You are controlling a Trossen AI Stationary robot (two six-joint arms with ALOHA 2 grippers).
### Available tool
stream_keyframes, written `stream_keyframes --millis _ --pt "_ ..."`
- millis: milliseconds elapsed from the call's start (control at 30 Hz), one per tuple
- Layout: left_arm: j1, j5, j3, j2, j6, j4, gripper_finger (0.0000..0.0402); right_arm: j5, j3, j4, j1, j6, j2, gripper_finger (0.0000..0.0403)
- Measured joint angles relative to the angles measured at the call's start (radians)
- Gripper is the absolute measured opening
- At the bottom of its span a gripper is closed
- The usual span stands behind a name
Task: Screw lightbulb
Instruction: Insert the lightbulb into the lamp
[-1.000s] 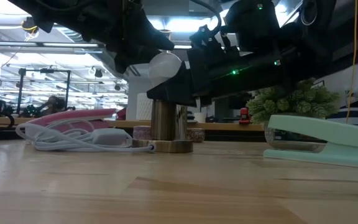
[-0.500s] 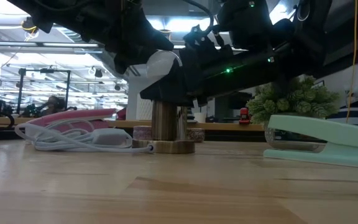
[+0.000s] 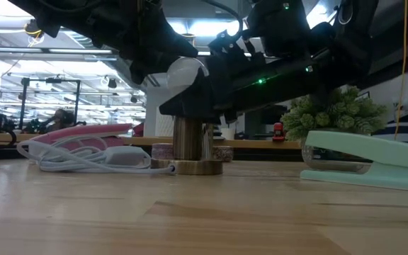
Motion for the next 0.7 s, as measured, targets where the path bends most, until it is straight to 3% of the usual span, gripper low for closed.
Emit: stream_keyframes --millis 300,500,700 --pt "0.000 -0.004 0.000 0.000 0.000 0.000 0.0158 -0.059 -0.002 -0.085 0.001 0.041 -0.023 0.0301" --pt "0.000 -0.004 0.000 0.000 0.000 0.000 0.0158 -0.066 -0.002 -0.310 0.001 0.041 -0.134 0.0301" --pt "0.000 -0.004 0.000 0.000 0.000 0.000 0.0158 -0.158 -0.002 -0.486 0.001 0.080 -0.242 0.0301"
